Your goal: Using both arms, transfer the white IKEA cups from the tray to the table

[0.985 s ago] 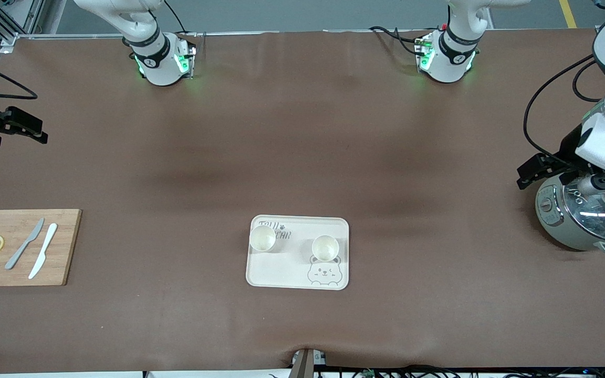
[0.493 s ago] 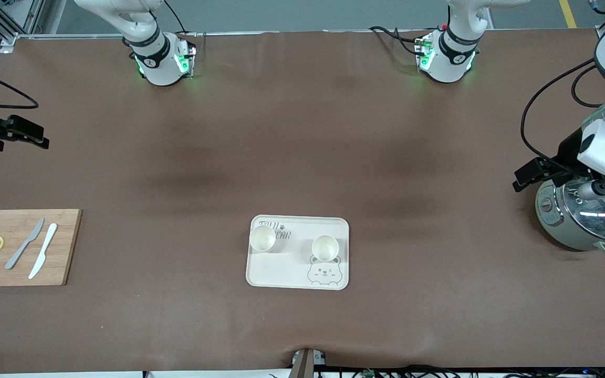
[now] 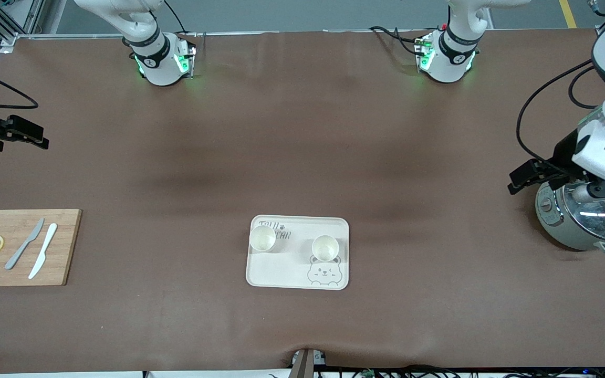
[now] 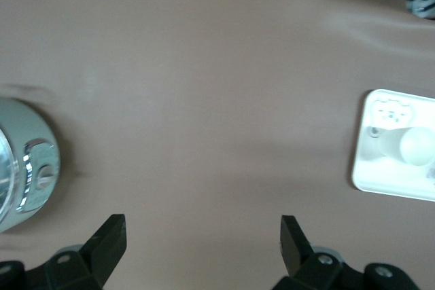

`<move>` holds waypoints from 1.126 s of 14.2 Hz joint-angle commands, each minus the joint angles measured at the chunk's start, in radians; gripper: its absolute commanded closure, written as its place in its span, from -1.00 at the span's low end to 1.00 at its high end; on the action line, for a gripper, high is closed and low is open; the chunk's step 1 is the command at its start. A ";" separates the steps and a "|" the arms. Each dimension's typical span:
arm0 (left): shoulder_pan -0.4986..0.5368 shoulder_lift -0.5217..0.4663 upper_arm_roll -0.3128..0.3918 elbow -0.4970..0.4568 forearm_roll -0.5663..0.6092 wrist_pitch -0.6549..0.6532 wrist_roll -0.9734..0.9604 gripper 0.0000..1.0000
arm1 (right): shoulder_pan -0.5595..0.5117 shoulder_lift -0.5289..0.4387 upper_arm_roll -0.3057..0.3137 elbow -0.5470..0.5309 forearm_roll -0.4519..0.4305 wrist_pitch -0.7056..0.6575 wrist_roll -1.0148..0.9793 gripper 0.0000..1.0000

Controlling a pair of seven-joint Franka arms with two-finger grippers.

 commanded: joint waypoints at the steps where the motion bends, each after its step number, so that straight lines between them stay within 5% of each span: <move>1: -0.093 0.063 -0.004 0.125 0.039 -0.057 -0.150 -1.00 | -0.019 0.019 0.015 0.028 0.001 -0.016 -0.010 -1.00; 4: -0.205 0.178 -0.001 0.278 0.083 -0.156 -0.296 -1.00 | -0.022 0.019 0.015 0.028 0.001 -0.016 -0.010 -1.00; 11: -0.390 0.415 0.025 0.525 0.086 -0.157 -0.558 -1.00 | -0.026 0.034 0.013 0.027 0.001 -0.018 -0.010 -1.00; 16: -0.516 0.514 0.099 0.560 0.085 -0.057 -0.675 -1.00 | -0.032 0.067 0.013 0.027 -0.008 -0.016 -0.013 -1.00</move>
